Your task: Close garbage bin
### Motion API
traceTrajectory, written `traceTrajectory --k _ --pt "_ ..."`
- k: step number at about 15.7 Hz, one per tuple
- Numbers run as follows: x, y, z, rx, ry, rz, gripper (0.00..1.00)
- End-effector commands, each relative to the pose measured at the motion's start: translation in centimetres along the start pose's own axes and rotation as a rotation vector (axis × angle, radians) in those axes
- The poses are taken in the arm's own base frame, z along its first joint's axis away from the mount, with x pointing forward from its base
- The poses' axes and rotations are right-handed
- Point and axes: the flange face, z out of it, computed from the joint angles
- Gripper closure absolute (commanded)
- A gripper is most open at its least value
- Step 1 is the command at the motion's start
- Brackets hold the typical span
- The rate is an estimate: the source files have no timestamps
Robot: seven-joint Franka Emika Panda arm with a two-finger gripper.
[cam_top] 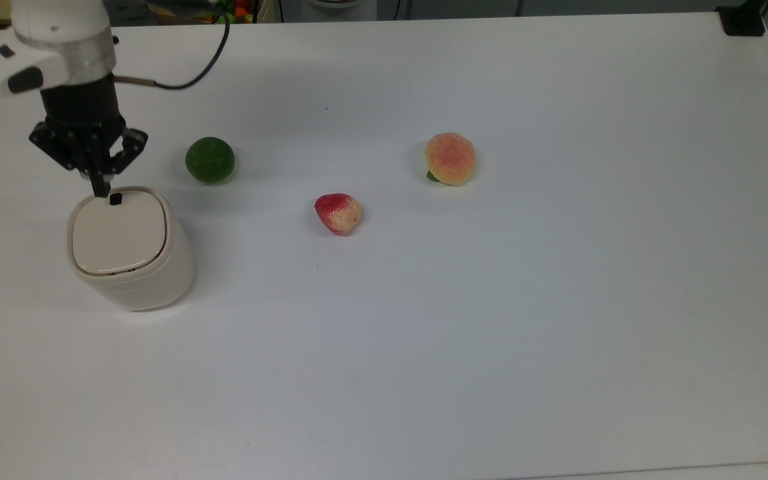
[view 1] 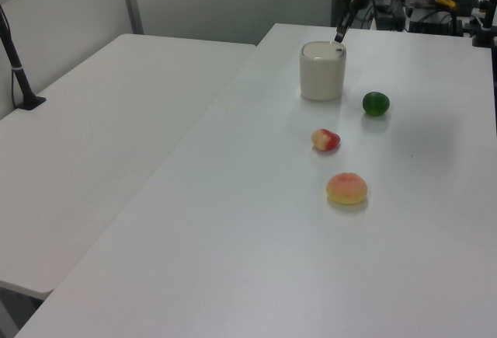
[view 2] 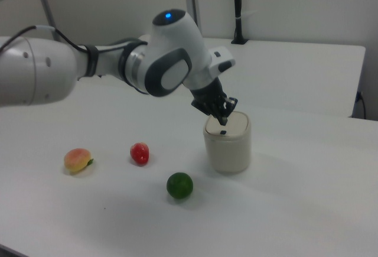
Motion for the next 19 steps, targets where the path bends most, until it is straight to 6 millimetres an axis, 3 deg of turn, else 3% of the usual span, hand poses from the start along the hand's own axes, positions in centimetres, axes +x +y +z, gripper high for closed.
traceTrajectory --k 1,3,5,11,16,19 --pt "-0.6 -0.7 -5.8 0.071 -0.029 0.065 0.6" --pt "-0.9 -1.2 -8.0 0.118 -0.052 0.131 0.27" --pt "-1.6 -1.4 -9.6 0.144 -0.097 0.214 0.03" --pt "-2.7 -3.9 -15.4 0.184 -0.152 0.323 0.0" --pt "-3.2 -8.4 -19.7 0.208 -0.197 0.367 0.0" --pt "-3.9 -12.2 -22.5 0.228 -0.231 0.299 0.0"
